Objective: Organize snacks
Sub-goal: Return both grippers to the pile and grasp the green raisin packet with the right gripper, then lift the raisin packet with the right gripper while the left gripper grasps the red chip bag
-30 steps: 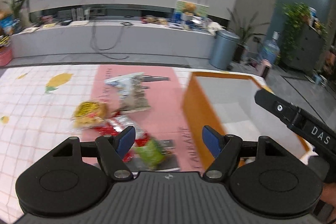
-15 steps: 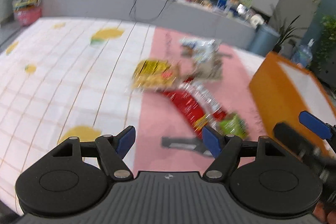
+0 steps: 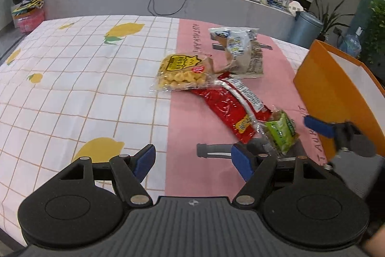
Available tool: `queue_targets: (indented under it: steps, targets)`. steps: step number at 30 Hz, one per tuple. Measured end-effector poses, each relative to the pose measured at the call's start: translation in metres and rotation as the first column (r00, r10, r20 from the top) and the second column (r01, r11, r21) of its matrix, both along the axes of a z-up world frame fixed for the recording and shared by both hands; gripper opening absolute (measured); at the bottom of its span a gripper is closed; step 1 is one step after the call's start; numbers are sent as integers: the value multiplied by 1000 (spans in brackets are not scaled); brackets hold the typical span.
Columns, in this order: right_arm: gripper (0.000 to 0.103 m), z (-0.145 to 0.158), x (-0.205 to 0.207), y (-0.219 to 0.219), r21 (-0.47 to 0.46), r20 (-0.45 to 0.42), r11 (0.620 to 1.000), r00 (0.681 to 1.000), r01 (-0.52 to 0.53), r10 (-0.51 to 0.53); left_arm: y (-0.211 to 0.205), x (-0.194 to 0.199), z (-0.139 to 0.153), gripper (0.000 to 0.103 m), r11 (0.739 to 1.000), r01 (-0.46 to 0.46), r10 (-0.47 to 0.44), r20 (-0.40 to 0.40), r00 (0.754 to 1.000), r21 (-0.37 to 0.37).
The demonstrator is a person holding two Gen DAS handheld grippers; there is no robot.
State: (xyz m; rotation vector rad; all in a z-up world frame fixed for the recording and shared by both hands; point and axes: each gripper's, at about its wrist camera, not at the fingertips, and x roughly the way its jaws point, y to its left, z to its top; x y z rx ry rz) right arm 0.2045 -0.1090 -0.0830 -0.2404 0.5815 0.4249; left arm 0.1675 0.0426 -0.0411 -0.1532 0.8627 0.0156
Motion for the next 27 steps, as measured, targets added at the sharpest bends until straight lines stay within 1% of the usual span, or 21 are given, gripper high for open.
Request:
queue_targets:
  steps: [3, 6, 8, 11, 12, 13, 14, 16, 18, 19, 21, 23, 27]
  targets:
    - [100, -9, 9, 1, 0, -22, 1000, 1000, 14, -14, -4, 0, 0, 84, 1000, 12, -12, 7, 1000, 24]
    - [100, -12, 19, 2, 17, -53, 1000, 999, 9, -8, -6, 0, -3, 84, 999, 11, -11, -5, 1000, 30]
    - [100, -10, 20, 2, 38, -53, 999, 998, -24, 26, -7, 2, -6, 84, 999, 8, -7, -20, 1000, 31]
    - [98, -11, 21, 4, 42, -54, 998, 997, -50, 52, -8, 2, -8, 84, 999, 4, -3, -27, 1000, 37]
    - [90, -11, 20, 4, 40, -53, 998, 997, -48, 50, -8, 2, -8, 84, 999, 4, -3, -27, 1000, 39]
    - [78, -12, 20, 5, 29, -54, 999, 998, -43, 45, -8, 2, -8, 84, 999, 3, -2, -27, 1000, 38]
    - [74, -12, 20, 5, 19, -52, 999, 998, -46, 47, -8, 2, -8, 84, 999, 4, -3, -28, 1000, 35]
    - [55, -11, 15, 6, -2, -28, 999, 998, -49, 49, -9, 3, -8, 84, 999, 8, -7, -33, 999, 31]
    - [46, -11, 11, 8, -29, -7, 998, 999, -48, 47, -11, 3, -8, 84, 999, 9, -8, -34, 999, 33]
    - [34, -11, 9, 8, -44, 4, 998, 999, -44, 44, -12, 3, -7, 84, 999, 10, -9, -31, 999, 35]
    - [33, -10, 7, 8, -63, 11, 997, 999, -45, 46, -14, 3, -5, 84, 999, 8, -7, -25, 1000, 34]
    - [32, -8, 5, 6, -60, 6, 997, 999, -41, 42, -17, 3, -3, 84, 1000, 1, 0, -21, 1000, 23]
    - [31, -4, 1, -1, -50, -5, 999, 1000, -19, 19, -22, 9, 2, 84, 1000, -9, 8, -21, 1000, -29]
